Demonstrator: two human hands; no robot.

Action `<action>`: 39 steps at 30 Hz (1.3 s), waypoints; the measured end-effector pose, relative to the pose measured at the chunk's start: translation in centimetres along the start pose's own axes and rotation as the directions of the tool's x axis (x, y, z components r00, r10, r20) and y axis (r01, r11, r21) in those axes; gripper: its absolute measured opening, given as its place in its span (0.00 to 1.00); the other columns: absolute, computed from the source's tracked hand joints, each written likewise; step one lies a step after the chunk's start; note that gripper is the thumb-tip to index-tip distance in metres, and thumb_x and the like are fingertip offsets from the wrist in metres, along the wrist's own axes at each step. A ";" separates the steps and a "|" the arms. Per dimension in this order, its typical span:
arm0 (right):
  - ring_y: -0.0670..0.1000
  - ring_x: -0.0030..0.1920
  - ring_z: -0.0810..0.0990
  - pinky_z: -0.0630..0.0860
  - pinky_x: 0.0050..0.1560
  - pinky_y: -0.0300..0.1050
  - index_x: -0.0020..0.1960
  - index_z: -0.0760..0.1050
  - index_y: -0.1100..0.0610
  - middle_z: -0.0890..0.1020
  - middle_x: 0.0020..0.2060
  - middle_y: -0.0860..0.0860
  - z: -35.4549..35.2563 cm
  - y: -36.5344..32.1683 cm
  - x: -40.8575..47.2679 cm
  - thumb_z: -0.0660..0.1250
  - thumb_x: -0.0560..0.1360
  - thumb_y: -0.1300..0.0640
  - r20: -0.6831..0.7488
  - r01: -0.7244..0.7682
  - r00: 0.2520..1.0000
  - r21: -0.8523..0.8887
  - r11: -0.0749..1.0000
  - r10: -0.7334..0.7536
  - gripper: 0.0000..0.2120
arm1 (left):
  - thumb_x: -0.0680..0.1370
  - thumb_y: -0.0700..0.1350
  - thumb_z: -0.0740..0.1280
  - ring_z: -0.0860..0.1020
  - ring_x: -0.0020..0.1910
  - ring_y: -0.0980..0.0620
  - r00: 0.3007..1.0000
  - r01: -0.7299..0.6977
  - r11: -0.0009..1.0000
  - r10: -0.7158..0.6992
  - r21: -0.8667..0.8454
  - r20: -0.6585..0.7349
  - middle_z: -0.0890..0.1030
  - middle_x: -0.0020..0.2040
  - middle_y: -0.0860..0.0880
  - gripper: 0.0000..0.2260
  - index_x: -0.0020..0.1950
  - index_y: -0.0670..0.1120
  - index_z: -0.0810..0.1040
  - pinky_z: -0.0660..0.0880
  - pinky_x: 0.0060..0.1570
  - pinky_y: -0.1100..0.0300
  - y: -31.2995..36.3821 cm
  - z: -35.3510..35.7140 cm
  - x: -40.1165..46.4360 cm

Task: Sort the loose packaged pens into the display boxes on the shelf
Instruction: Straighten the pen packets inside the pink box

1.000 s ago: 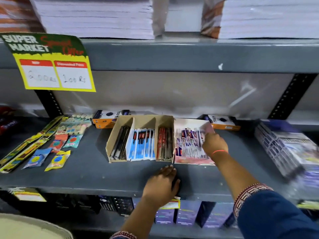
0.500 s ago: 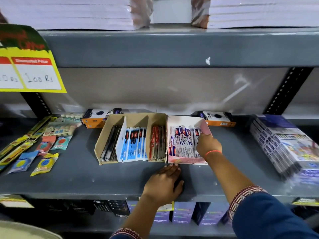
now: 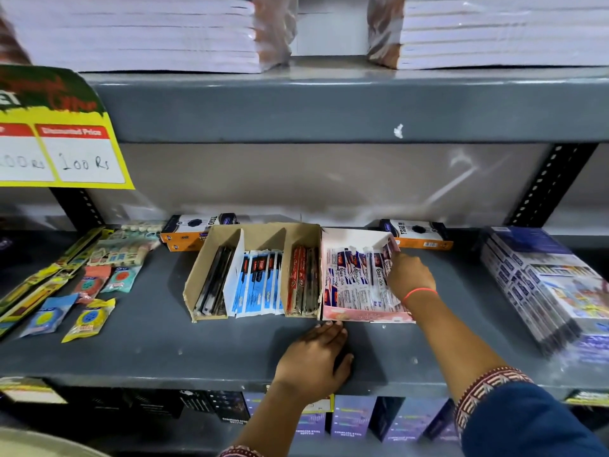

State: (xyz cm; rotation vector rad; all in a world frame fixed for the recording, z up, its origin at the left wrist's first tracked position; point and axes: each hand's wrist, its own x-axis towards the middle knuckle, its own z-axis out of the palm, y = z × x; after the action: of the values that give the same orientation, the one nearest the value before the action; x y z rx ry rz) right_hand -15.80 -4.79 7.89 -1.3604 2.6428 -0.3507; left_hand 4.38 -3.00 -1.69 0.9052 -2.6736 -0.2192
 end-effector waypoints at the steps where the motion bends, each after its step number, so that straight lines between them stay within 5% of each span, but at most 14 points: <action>1: 0.64 0.54 0.80 0.78 0.50 0.52 0.60 0.72 0.65 0.80 0.55 0.63 0.1 0.0 0.0 0.53 0.75 0.70 0.008 0.003 1.000 -0.009 1.000 -0.003 0.17 | 0.78 0.55 0.53 0.62 0.70 0.50 1.000 0.000 1.000 0.000 -0.002 -0.002 0.66 0.71 0.47 0.23 0.70 0.45 0.65 0.55 0.68 0.60 0.0 0.0 0.0; 10: 0.62 0.56 0.79 0.78 0.53 0.54 0.62 0.74 0.64 0.73 0.62 0.61 1.1 -1.1 -0.1 0.55 0.76 0.67 -0.020 0.086 0.996 -0.155 0.984 -0.090 0.16 | 0.78 0.54 0.55 0.65 0.68 0.49 1.000 -0.018 1.000 0.018 -0.024 -0.020 0.68 0.70 0.46 0.22 0.68 0.44 0.67 0.54 0.67 0.60 0.1 -0.2 0.0; 15: 0.59 0.56 0.81 0.79 0.51 0.50 0.61 0.72 0.65 0.80 0.57 0.60 2.1 -2.5 0.2 0.55 0.77 0.65 0.055 0.152 0.988 -0.182 0.972 -0.144 0.15 | 0.74 0.51 0.65 0.77 0.57 0.48 0.994 -0.048 0.999 0.050 0.021 -0.098 0.79 0.59 0.45 0.18 0.59 0.43 0.77 0.74 0.54 0.52 0.3 -0.6 -0.1; 23: 0.62 0.57 0.80 0.79 0.56 0.55 0.65 0.67 0.66 0.81 0.56 0.64 2.8 -2.7 1.0 0.54 0.75 0.68 0.142 -0.014 0.990 0.090 0.996 0.001 0.18 | 0.76 0.52 0.61 0.74 0.61 0.46 0.993 -0.044 0.998 0.049 0.051 -0.107 0.77 0.63 0.44 0.20 0.62 0.42 0.74 0.70 0.60 0.50 0.3 -0.6 -0.1; 29: 0.60 0.56 0.81 0.80 0.54 0.52 0.61 0.71 0.67 0.81 0.55 0.63 2.7 -2.5 0.7 0.54 0.77 0.67 0.136 0.015 0.991 -0.019 1.000 -0.012 0.15 | 0.78 0.53 0.57 0.68 0.67 0.46 0.998 -0.024 1.000 0.024 0.002 -0.055 0.70 0.68 0.43 0.22 0.67 0.42 0.68 0.59 0.67 0.52 0.3 -0.4 -0.1; 39: 0.62 0.58 0.79 0.78 0.58 0.53 0.60 0.73 0.65 0.79 0.57 0.63 3.1 -2.7 1.3 0.58 0.76 0.64 0.135 -0.055 0.990 0.101 0.993 0.041 0.15 | 0.76 0.53 0.61 0.72 0.63 0.49 0.997 -0.034 0.999 0.035 0.014 -0.073 0.75 0.64 0.45 0.20 0.64 0.43 0.73 0.66 0.63 0.57 0.3 -0.6 0.0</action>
State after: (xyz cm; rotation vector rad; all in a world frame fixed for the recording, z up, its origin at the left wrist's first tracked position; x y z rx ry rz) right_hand -13.67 -7.79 5.62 -1.2410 2.5072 -0.3724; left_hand 4.43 -2.84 -1.03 0.8535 -2.6240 -0.1585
